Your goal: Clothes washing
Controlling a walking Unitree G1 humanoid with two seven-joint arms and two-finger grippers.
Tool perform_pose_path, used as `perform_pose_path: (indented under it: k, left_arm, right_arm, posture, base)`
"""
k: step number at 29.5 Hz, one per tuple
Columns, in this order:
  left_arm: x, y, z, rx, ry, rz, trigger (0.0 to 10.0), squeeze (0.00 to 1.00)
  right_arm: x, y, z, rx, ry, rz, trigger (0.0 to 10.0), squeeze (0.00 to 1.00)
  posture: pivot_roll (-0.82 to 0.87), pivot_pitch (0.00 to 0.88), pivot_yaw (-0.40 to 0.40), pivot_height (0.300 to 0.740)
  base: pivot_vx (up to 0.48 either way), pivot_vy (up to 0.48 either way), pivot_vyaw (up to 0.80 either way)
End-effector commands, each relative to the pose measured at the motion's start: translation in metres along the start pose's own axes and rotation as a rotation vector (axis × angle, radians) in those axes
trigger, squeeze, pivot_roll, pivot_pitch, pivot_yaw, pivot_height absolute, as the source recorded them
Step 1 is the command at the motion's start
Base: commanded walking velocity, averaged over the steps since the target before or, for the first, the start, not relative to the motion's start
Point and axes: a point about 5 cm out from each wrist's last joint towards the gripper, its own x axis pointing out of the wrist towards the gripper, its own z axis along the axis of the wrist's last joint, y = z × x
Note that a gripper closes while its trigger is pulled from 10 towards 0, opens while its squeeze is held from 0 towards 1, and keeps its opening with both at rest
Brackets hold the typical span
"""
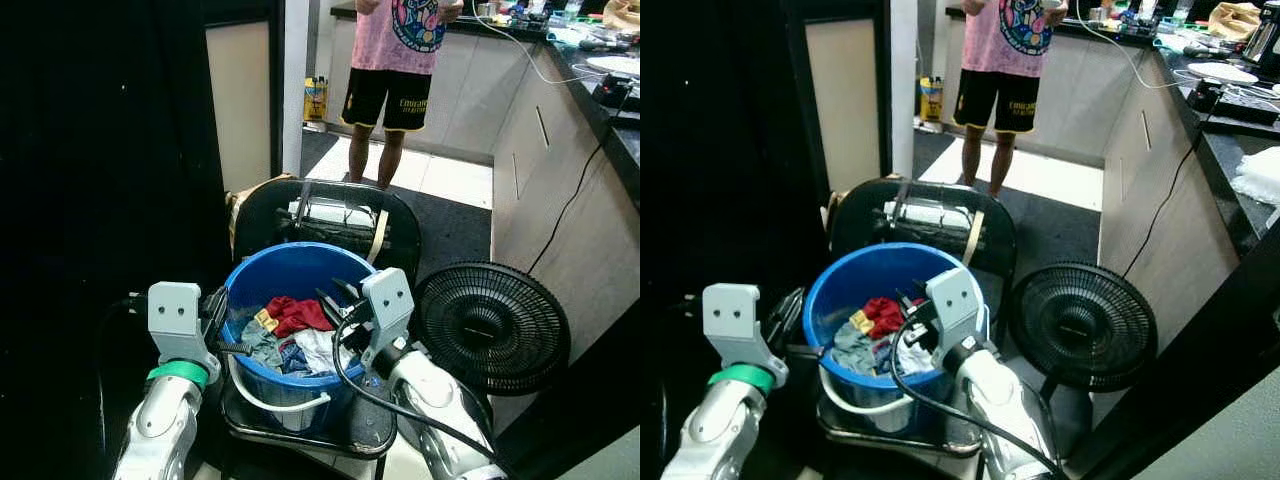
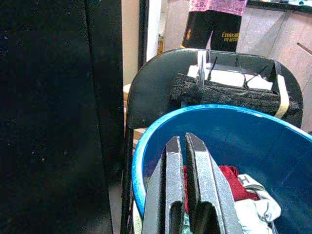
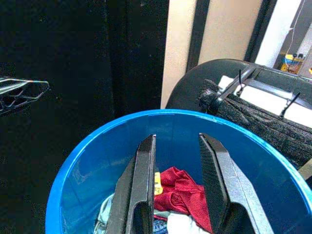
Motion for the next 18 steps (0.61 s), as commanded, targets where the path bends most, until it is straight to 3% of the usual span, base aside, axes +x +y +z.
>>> perform_pose_path:
  k: [1,3,9,10,13,14,18]
  left_arm:
    - [-0.002,-0.001,-0.006,-0.005,0.022,-0.010,10.0,0.00]
    - [-0.001,-0.001,-0.005,-0.006,0.022,-0.007,10.0,0.00]
    - [0.001,0.001,-0.005,-0.006,0.023,-0.005,10.0,0.00]
    - [0.001,0.001,-0.004,-0.006,0.023,-0.005,10.0,0.00]
    - [0.002,0.000,-0.004,-0.006,0.024,-0.005,10.0,0.00]
    - [0.003,0.000,-0.004,-0.005,0.024,-0.003,10.0,0.00]
    - [0.008,0.001,-0.004,0.002,0.021,-0.002,10.0,0.00]
  right_arm:
    - [-0.003,-0.003,-0.007,0.015,0.032,-0.021,10.0,0.00]
    - [-0.002,-0.007,-0.010,0.070,0.057,-0.064,10.0,0.00]
    - [-0.001,-0.014,-0.014,0.074,0.084,-0.118,10.0,0.00]
    - [-0.002,-0.016,-0.015,0.111,0.079,-0.129,10.0,0.76]
    - [-0.002,-0.017,-0.016,0.138,0.074,-0.136,10.0,0.76]
    - [-0.003,-0.020,-0.021,0.166,0.093,-0.153,10.0,1.00]
    - [0.001,-0.028,-0.028,0.202,0.131,-0.192,10.0,1.00]
  posture:
    - [-0.01,0.016,0.008,0.740]
    - [0.00,0.019,0.006,0.740]
    - [0.00,0.028,0.007,0.740]
    - [0.00,0.033,0.000,0.740]
    - [0.00,0.033,0.000,0.740]
    - [0.00,0.046,-0.009,0.740]
    - [-0.01,0.071,0.000,0.740]
  base:
    - [0.000,0.000,0.00]
    - [0.000,0.000,0.00]
    - [0.000,0.000,0.00]
    - [0.000,0.000,0.00]
    - [0.000,0.000,0.00]
    - [0.000,0.000,0.00]
    - [0.000,0.000,0.00]
